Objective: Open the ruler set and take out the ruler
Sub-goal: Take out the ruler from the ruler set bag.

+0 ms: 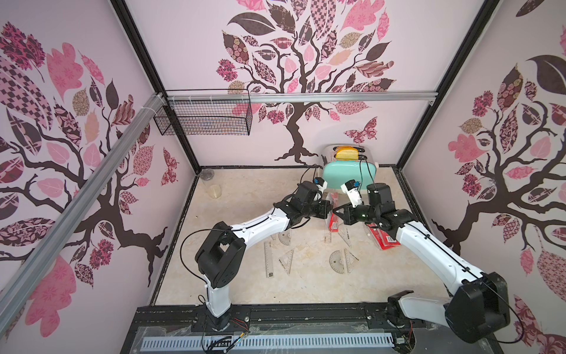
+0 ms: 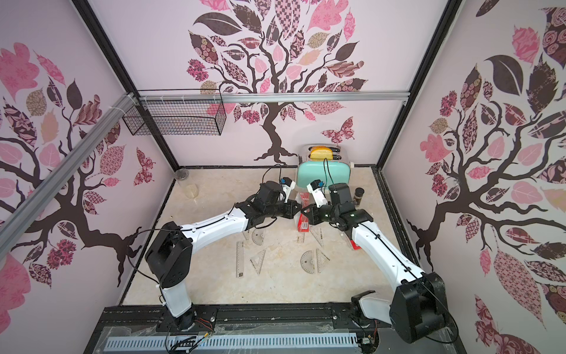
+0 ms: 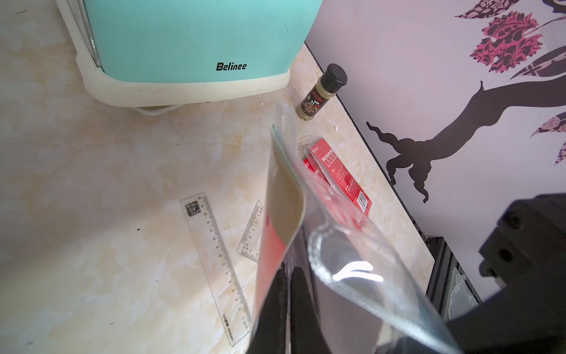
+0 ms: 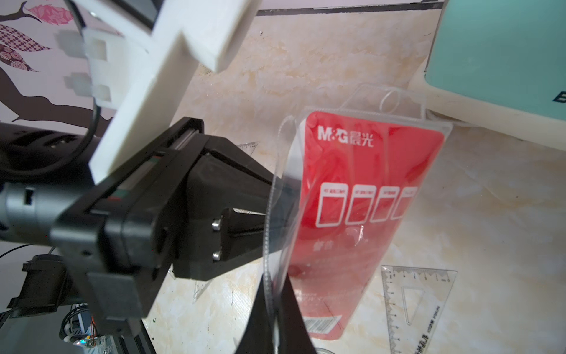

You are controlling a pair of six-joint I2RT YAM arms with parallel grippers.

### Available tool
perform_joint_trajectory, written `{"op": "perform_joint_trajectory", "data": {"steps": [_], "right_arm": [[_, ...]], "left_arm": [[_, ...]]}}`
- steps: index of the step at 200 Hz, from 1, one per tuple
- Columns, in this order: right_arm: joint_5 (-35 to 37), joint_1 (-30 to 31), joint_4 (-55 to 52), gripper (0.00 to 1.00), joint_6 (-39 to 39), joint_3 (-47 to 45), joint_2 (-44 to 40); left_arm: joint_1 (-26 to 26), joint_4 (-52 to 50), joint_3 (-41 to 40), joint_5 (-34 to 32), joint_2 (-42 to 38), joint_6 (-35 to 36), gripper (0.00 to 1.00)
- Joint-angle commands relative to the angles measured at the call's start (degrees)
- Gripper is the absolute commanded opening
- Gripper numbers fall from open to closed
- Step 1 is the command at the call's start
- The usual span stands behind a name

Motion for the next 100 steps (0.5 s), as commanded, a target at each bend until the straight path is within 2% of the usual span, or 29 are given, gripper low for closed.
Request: {"op": "perform_joint_trajectory", "data": {"steps": [1,100], "right_arm": [[2.64,-0.14,0.76,0.00,-1.00,0.75,-0.90],[8.94,-0.14,4.67,0.00,0.04,-1.81,2.62]], "left_arm": [[-0.09,-1.82,-1.24,-1.64,-2.04,1.59,0.00],[-0.09,-2.65,-3.92,-3.32,-8.11,1.33,0.00]]}}
